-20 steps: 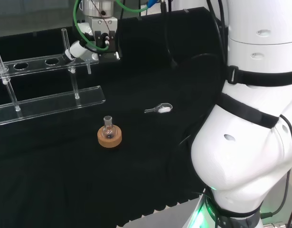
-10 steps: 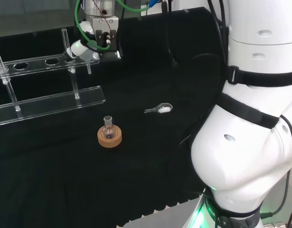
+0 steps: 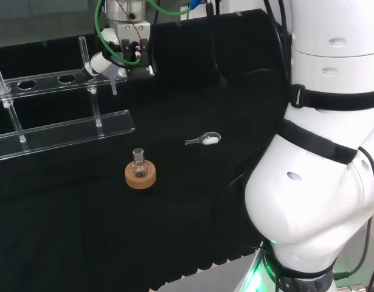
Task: Pick up the funnel from the transparent funnel stand.
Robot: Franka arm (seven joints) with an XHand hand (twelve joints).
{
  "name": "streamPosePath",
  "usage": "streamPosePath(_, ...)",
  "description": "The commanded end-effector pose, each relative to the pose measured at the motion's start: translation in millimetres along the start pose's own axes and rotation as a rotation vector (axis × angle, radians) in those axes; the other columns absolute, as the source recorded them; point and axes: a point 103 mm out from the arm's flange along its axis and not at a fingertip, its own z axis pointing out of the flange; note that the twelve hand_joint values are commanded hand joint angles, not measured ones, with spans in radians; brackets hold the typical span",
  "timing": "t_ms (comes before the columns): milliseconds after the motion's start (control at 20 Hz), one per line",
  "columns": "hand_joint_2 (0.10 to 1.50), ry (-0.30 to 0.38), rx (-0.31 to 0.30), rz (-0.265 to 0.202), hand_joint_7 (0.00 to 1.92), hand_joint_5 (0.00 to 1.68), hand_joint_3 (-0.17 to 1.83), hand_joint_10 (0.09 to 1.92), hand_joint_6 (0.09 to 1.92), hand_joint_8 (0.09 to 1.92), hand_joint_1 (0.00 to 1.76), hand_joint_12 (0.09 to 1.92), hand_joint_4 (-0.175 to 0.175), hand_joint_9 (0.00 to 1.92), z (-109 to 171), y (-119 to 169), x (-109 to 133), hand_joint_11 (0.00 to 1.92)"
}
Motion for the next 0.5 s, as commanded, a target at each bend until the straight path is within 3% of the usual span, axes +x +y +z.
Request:
streamPosePath(50, 0.73, -0.004, 0.0, 0.007, 0.37, 0.34, 0.02, 0.76, 0.09, 0.62, 0.63, 1.27, -0.05, 0.28, 1.6, -0.8, -1.4, 0.0)
streamPosePath(500, 0.75, 0.008, -0.019, 0.022, 0.48, 0.42, 0.03, 0.71, 0.09, 0.59, 0.71, 1.32, -0.048, 0.37, 2.5, -2.6, -5.0, 0.0)
